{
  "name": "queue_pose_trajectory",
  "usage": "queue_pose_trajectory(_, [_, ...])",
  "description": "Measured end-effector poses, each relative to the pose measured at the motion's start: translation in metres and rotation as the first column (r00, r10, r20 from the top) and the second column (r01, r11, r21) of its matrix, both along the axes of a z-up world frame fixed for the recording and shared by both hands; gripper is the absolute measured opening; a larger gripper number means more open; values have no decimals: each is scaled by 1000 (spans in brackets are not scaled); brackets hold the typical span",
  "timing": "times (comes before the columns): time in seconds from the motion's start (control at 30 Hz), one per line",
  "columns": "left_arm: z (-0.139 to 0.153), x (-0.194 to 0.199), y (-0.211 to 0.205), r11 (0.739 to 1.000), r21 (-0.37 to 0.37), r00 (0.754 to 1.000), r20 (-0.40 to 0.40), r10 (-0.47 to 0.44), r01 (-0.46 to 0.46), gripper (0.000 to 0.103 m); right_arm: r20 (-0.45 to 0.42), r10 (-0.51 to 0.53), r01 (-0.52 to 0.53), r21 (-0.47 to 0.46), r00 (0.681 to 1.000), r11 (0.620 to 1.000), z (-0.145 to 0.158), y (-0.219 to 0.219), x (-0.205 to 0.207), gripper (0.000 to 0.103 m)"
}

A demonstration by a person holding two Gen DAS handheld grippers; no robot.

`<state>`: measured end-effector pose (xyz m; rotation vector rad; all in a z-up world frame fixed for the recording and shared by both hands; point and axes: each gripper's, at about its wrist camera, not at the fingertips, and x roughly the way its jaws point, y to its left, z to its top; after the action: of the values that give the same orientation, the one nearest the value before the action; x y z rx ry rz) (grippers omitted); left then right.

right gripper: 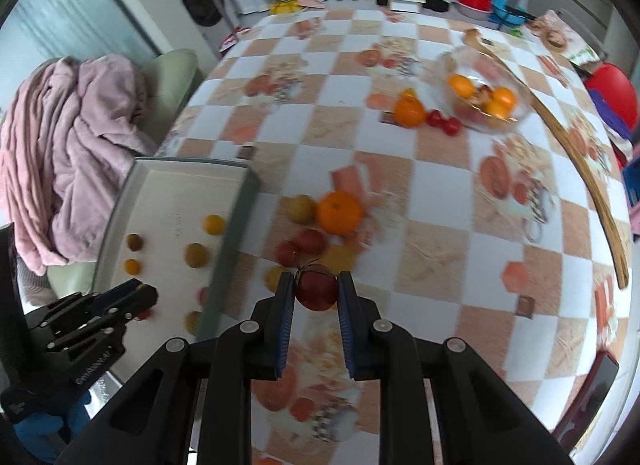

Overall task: Organize fruits
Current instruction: 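Lower both held fruits into the white tray and open both tools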

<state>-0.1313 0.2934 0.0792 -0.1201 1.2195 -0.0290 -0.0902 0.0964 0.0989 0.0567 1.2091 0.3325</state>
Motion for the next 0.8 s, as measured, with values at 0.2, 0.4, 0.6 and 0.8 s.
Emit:
queue_pose_trajectory(0.2, [2,8,19,1000,6,1000,13,23,-23,20,-9,64,-63,20,998,998,2,35,9,23])
queue_pose_trajectory(0.4, [1,31,38,999,35,999,44,26,-27,20,-47,91,-88,71,995,994,-12,68,28,23])
queue_pose_trajectory(0.6, [-9,60,53,998,62,998,67,22,-26,20,-58,120,-115,86,991,990,-29,95,47,23])
queue_pose_trajectory(0.8, [-28,81,64,996,75,998,46,37,-41,20,-74,121,-114,90,990,989,-44,110,63,23])
